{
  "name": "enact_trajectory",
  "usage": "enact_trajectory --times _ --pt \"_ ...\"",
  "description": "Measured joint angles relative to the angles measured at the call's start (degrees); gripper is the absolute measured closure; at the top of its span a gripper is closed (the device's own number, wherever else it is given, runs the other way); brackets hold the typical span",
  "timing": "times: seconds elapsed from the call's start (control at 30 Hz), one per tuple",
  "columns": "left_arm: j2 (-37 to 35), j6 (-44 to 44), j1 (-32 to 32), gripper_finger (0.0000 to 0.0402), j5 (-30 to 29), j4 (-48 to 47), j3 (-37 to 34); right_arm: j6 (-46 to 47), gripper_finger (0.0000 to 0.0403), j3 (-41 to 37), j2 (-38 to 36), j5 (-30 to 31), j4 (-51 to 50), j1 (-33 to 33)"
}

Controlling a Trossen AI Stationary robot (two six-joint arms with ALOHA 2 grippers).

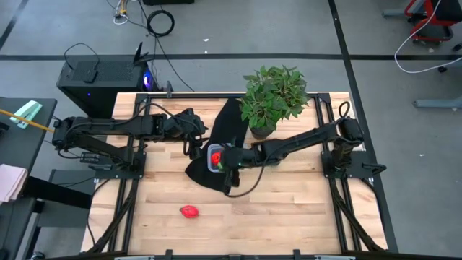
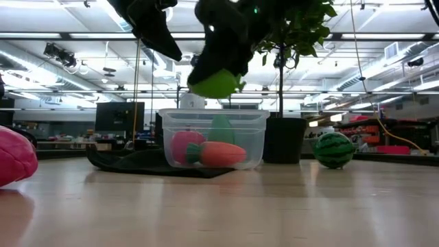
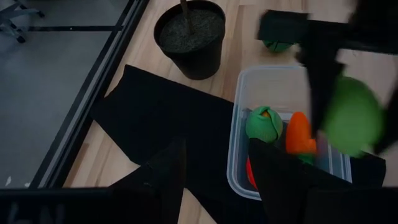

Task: Pick and placing Produce into tupperware
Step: Put the green lime in the bin

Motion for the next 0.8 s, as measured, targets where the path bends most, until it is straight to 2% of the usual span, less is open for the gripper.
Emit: enact_trajectory --times 0.17,0.53,0.8 --pt "0.00 0.00 0.00 0.0217 0.00 0.00 0.00 2.15 0.0180 -0.09 1.74 -0.84 -4.16 -2.44" --pt "0.00 0.00 0.00 0.0217 -0.02 0.15 0.00 5.61 0.0177 -1.24 3.02 -2.32 -4.72 -2.77" --pt "0.00 0.00 -0.01 0.0220 0.00 -0.01 0.00 5.13 0.0152 -1.25 3.02 -3.49 -4.25 -2.70"
